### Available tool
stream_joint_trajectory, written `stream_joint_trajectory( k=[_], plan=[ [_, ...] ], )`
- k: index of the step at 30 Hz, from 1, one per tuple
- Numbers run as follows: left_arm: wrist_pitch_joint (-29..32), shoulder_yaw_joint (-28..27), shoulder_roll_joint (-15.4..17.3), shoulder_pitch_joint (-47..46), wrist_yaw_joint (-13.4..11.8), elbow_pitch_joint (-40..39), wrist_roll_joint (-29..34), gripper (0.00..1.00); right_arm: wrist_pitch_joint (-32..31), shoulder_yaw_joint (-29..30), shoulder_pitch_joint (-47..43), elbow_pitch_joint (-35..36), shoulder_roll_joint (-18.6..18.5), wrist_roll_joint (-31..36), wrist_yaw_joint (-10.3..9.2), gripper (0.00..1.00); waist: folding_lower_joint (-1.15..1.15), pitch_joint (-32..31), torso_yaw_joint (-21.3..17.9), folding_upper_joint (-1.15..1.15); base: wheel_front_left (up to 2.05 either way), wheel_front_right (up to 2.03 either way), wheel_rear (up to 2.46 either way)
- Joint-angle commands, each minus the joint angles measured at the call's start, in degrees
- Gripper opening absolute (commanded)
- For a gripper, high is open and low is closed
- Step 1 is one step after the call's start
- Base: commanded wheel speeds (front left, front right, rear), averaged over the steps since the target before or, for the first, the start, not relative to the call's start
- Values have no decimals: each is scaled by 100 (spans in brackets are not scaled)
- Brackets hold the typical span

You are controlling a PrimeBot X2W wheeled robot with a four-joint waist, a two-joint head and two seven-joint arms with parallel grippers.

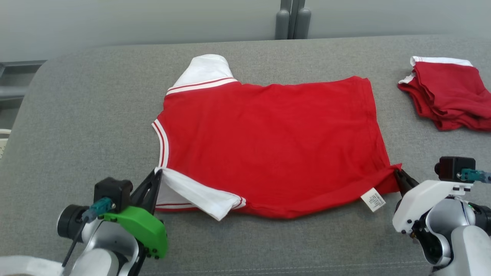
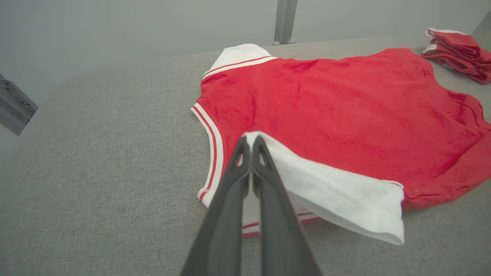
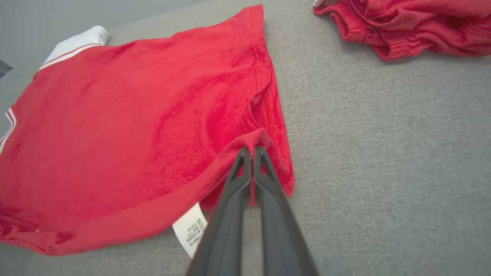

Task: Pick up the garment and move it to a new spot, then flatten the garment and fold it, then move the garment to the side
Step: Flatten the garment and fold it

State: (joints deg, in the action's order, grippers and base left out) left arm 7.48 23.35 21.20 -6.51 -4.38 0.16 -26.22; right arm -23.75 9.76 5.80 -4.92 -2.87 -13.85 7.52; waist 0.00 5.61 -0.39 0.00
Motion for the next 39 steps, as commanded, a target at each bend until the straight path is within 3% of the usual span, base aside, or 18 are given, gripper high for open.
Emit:
stream_joint_trajectory(
  k=[1,7,16,30,31,32,33,39],
  plan=[
    [-3,12,-32,-261,77,142,39,0,49,-23,177,-83,-8,-15,-7,0,0,118,-17,0,0,0,0],
    [-45,134,-161,-1342,352,1076,171,0,159,-117,1022,-678,-10,-216,-7,0,0,480,-62,0,0,0,0],
    [-188,283,-277,-2317,621,1990,352,0,420,-207,1868,-1484,-73,22,-7,0,0,887,-76,0,0,0,0],
    [-534,238,-477,-2887,501,2822,321,0,908,22,2420,-2405,-93,568,-7,0,0,1133,-27,0,0,0,0],
    [-553,232,-490,-2903,478,2878,325,0,954,30,2428,-2451,-84,565,-7,26,0,1127,-21,0,0,0,0],
    [-578,237,-502,-2905,468,2926,324,29,979,32,2442,-2499,-79,560,-7,100,0,1118,-15,0,0,0,0],
    [-609,218,-515,-2897,426,2987,310,100,1006,32,2446,-2545,-76,554,-7,100,0,1102,-8,0,0,0,0],
    [-901,141,-618,-2674,314,3222,215,100,1247,86,2300,-2627,-53,397,-7,100,0,889,41,0,0,0,0]
  ],
)
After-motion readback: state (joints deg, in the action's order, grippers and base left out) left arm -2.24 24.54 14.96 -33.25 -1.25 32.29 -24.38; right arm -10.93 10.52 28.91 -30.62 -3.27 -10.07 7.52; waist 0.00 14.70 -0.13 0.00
